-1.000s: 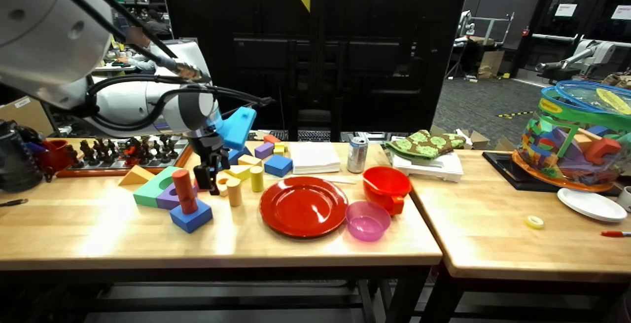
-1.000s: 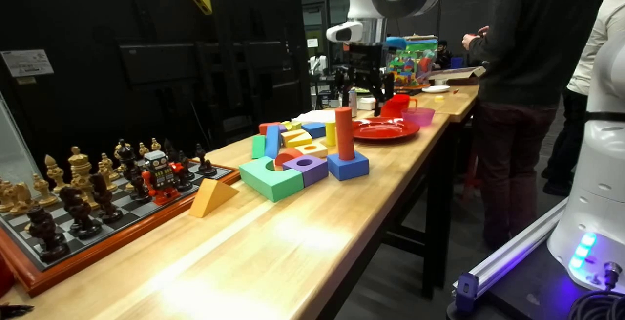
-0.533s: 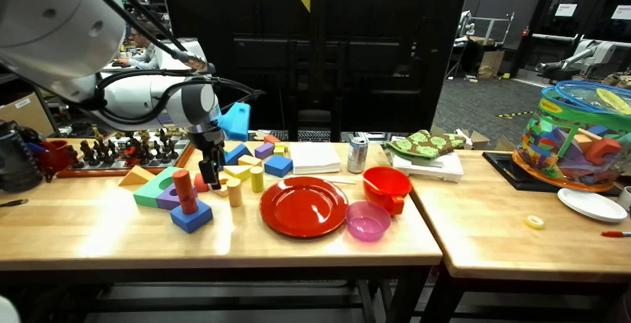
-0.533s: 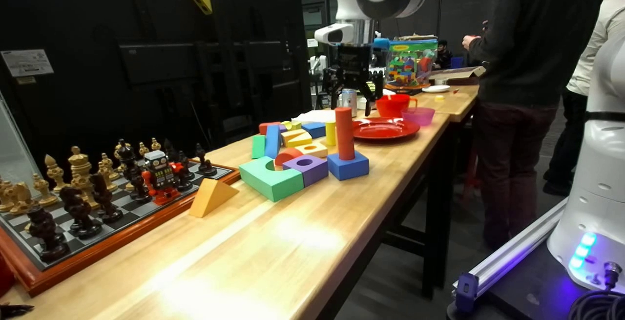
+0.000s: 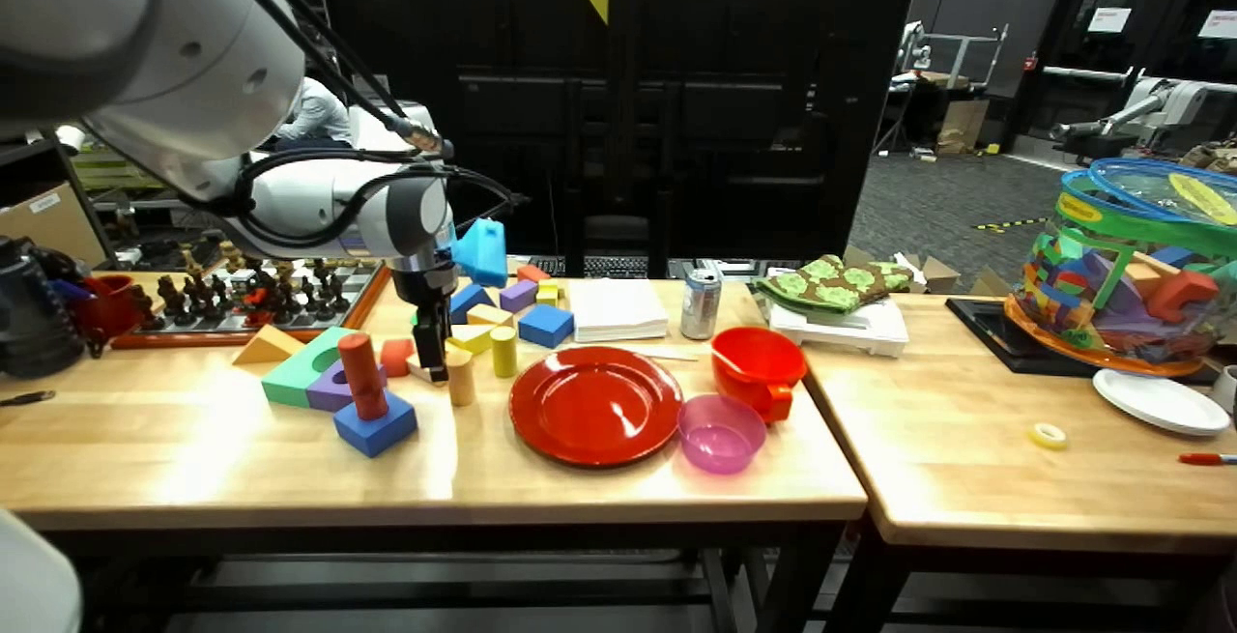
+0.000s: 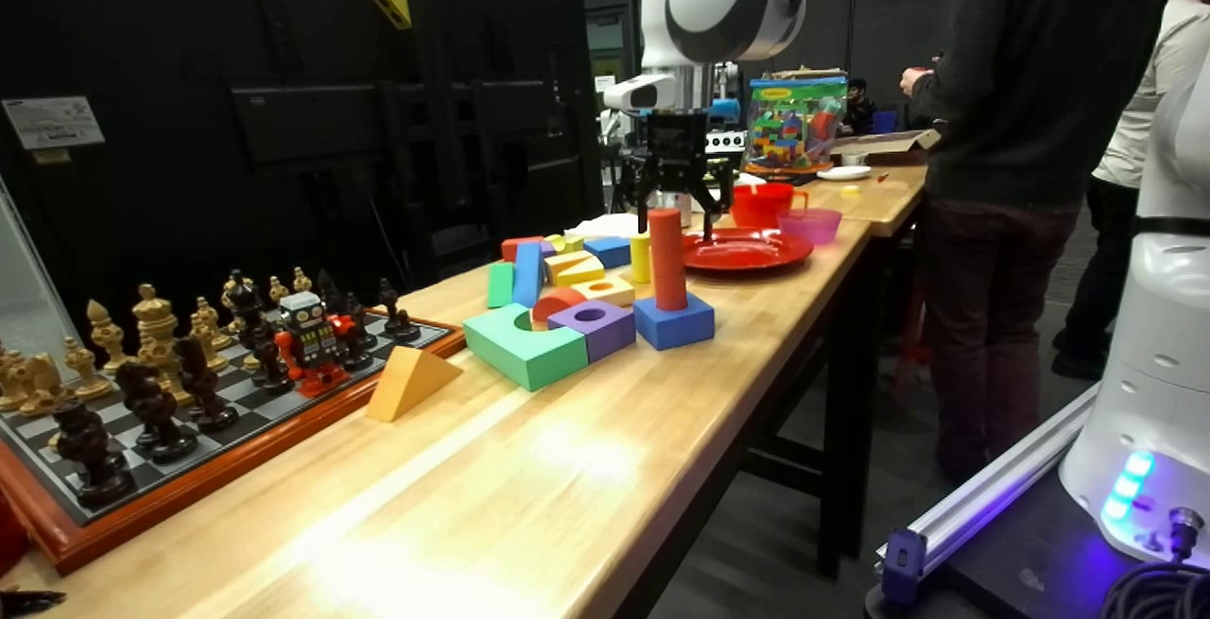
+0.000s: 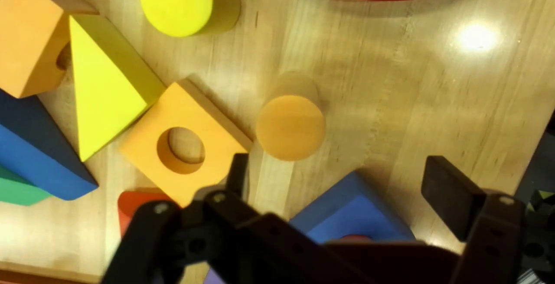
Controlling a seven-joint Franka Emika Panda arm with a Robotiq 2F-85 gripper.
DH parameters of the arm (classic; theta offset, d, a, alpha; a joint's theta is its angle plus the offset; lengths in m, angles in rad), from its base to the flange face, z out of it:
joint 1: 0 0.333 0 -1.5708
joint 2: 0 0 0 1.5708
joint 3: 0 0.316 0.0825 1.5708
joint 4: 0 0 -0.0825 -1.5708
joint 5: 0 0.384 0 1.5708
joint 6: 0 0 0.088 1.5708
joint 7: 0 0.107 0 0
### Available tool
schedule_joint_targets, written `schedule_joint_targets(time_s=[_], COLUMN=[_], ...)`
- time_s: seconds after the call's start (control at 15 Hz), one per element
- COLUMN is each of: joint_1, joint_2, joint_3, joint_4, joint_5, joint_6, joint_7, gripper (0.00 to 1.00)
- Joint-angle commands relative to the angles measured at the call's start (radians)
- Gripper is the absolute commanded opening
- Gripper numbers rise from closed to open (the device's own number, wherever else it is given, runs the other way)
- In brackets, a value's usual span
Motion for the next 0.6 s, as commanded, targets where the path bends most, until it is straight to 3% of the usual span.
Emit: schedule_joint_targets(time_s=[0.0,0.53], joint_1=[-0.039,-0.081], joint_2=[0.033,0.093], joint_3=[0.025,0.051], joint_4=[0.037,0.075], joint_5=[0.034,0.041], joint_6=[-0.033,-0.067], joint_7=[-0.066,-0.09], gripper=[1.0,1.0])
